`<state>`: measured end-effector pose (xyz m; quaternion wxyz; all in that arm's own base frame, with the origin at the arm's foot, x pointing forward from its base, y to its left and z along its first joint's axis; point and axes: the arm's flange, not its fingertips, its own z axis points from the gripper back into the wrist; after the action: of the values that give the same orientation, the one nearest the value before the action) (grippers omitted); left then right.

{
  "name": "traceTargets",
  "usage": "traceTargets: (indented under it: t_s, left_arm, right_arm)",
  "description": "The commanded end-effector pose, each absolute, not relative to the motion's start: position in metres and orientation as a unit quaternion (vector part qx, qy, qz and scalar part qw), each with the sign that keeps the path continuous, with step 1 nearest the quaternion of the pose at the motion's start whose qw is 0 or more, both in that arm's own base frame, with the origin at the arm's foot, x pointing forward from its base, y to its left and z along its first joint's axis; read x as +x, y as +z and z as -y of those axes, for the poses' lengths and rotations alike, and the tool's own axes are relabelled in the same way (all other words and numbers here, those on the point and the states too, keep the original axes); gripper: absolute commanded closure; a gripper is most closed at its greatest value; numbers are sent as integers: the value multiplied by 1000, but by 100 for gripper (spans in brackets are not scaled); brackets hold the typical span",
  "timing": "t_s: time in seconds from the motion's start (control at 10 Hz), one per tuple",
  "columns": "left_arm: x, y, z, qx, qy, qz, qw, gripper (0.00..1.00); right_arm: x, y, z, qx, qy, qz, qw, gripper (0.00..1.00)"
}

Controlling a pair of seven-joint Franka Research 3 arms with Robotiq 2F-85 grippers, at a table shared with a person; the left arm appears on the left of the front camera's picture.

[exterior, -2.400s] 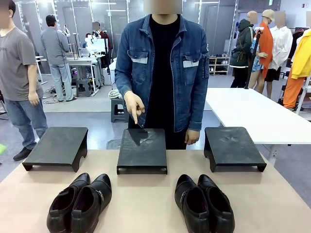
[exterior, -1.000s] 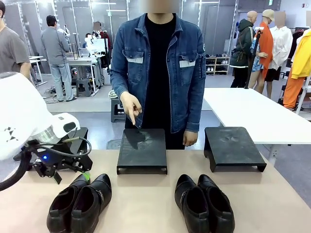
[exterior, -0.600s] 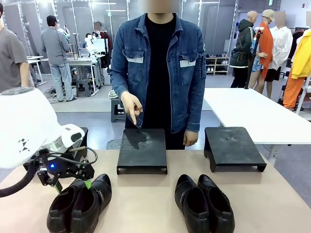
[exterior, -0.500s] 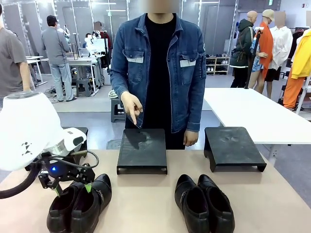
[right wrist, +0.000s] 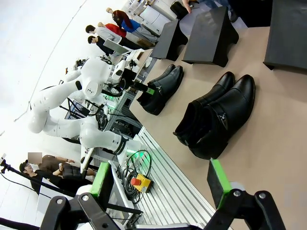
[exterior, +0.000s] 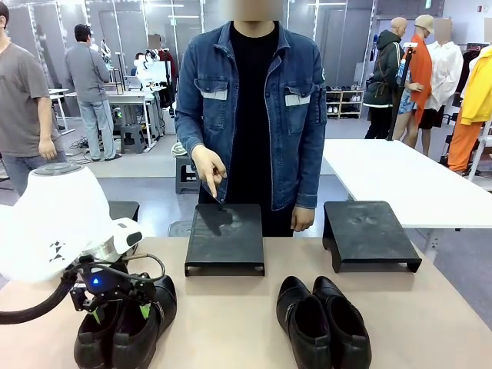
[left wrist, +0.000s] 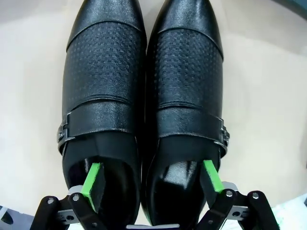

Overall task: Place the shoes on the stand as instructed by the person.
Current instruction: Pick up one pair of Shoes and place it on the Shoes Stand indicated by the person.

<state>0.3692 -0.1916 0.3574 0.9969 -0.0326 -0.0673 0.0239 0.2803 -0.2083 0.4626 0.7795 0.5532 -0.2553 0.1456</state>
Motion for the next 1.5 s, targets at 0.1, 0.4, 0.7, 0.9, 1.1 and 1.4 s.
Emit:
traceTargets:
  t_s: [0.1, 0.4, 0.7, 0.9, 1.1, 1.4]
  left_arm:
    - [340, 329, 179, -11, 27, 85, 996, 43]
    - [336, 323, 177, -3, 22, 76, 997, 100]
    - [334, 323, 174, -6, 22, 75, 997, 96]
    - [332, 324, 176, -9, 20, 77, 997, 100]
    - [334, 332, 177, -19, 8, 89, 996, 100]
    - [335, 396, 178, -33, 4, 137, 990, 100]
  right_arm:
    - [281, 464, 209, 556, 150, 265, 773, 0]
    - [281, 464, 209, 556, 150, 265, 773, 0]
    - [281, 464, 209, 556, 150, 265, 773, 0]
    - [281, 464, 209, 556, 150, 265, 773, 0]
    - [281, 464, 209, 556, 150, 265, 773, 0]
    - [281, 464, 209, 556, 150, 265, 773, 0]
